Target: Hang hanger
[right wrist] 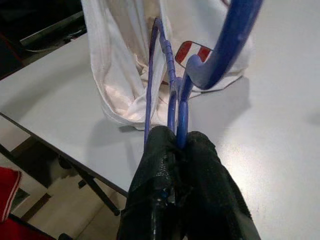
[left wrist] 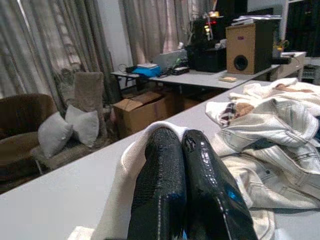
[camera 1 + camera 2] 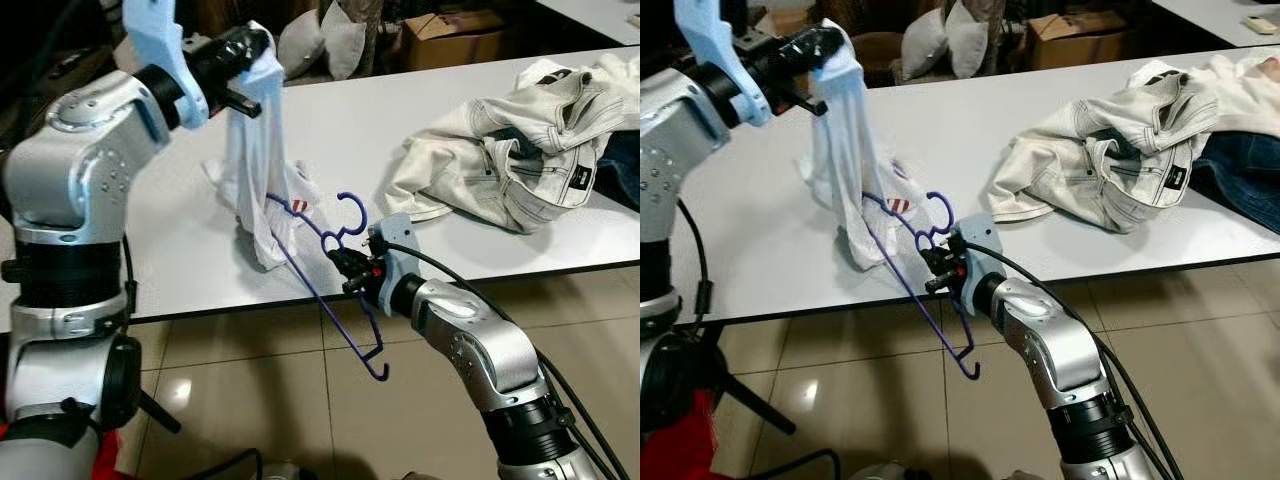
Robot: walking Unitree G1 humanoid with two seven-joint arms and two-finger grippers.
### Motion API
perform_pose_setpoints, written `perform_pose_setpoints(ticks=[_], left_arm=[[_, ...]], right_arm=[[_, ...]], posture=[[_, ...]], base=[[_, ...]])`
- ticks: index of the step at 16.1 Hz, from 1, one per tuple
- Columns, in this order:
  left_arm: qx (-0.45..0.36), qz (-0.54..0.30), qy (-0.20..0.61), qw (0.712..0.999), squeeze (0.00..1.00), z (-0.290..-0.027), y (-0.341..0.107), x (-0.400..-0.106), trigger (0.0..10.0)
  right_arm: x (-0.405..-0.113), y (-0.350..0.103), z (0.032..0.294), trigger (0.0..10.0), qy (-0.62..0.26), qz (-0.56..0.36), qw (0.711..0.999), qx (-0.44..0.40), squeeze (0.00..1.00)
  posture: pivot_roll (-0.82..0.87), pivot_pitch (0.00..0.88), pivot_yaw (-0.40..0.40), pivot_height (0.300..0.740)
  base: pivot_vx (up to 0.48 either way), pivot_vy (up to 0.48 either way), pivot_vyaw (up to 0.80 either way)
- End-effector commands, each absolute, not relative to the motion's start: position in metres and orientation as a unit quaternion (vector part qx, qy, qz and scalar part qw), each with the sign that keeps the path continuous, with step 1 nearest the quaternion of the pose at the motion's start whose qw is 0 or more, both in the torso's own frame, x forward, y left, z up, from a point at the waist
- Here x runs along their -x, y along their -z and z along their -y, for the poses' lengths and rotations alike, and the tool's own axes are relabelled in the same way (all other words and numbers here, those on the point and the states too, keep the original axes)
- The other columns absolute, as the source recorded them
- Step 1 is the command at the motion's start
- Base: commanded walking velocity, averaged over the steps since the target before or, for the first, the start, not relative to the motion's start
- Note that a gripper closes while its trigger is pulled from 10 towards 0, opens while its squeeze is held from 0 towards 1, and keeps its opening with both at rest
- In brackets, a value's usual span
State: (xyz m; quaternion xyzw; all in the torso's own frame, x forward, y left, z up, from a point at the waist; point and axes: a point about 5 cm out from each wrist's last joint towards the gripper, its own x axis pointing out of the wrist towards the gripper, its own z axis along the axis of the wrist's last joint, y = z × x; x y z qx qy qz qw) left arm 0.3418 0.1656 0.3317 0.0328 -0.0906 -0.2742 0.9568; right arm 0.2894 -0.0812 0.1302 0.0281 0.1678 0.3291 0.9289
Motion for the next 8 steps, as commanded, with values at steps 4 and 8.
perform_pose_setpoints(ticks=[4,8], left_arm=[[-0.049,0.112,0.159,0.980,0.00,-0.217,-0.347,-0.338,0.0],[-0.042,0.081,0.098,0.991,0.00,-0.244,-0.324,-0.331,0.0]], right_arm=[[-0.300,-0.151,0.116,10.0,-0.263,-0.133,0.955,-0.028,0.00],[-0.304,-0.200,0.154,10.0,-0.249,-0.031,0.966,-0.058,0.00]], posture=[[-0.10,0.000,0.091,0.740],[-0.11,0.000,0.093,0.740]], base=[[0.000,0.000,0.00],[0.000,0.000,0.00]])
